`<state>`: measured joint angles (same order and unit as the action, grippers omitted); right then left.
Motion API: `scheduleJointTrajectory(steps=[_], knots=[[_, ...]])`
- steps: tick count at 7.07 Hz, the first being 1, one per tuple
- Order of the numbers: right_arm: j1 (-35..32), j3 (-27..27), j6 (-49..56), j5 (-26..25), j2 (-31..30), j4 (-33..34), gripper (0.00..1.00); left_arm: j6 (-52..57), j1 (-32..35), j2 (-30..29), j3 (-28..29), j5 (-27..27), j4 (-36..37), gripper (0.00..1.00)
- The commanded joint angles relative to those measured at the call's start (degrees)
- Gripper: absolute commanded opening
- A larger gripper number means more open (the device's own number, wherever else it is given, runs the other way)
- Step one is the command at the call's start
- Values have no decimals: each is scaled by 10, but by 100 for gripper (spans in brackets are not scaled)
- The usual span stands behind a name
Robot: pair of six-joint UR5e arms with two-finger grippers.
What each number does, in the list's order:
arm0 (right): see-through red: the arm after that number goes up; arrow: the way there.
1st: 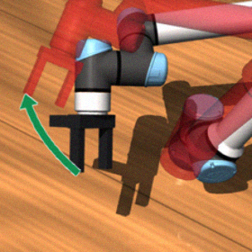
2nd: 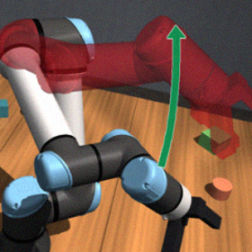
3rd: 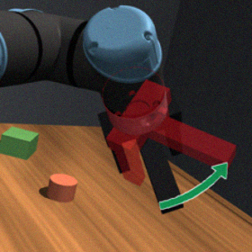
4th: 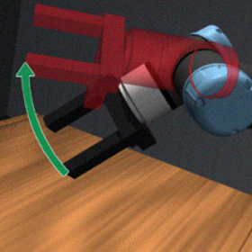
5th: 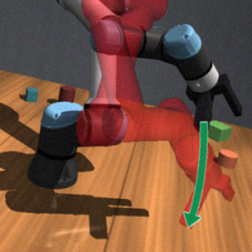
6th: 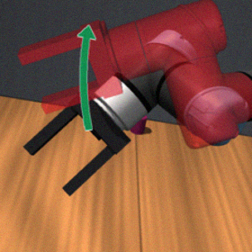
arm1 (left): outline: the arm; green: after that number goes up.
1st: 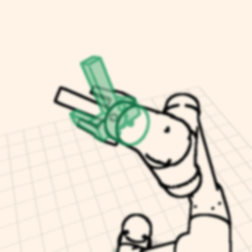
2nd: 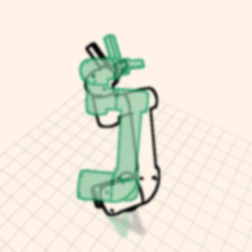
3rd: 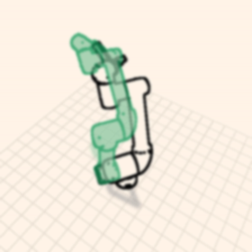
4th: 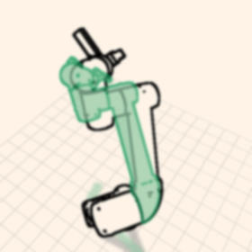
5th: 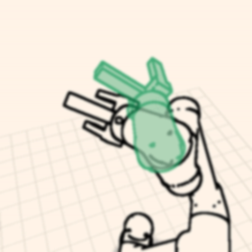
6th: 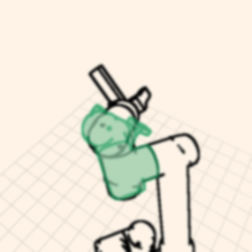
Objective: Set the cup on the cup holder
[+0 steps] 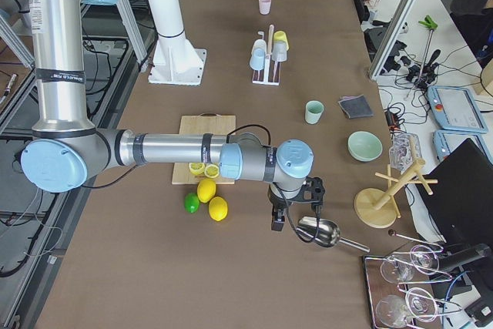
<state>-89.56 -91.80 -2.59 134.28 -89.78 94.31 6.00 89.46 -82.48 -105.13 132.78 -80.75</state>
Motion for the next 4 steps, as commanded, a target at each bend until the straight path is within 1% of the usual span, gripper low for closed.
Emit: scheduleJointTrajectory(steps=[1,2,3,4], knots=[[1,0,-1,-1,0,0,100,1,-10,-44,21,-16,42,98],[0,0,0,-1,0,0,100,3,-17,-89,50,-17,107,98],[0,0,1,0,0,0,100,2,-33,-148,94,-21,154,98],[0,0,3,-1,0,0,100,2,-40,-199,126,-46,183,98]])
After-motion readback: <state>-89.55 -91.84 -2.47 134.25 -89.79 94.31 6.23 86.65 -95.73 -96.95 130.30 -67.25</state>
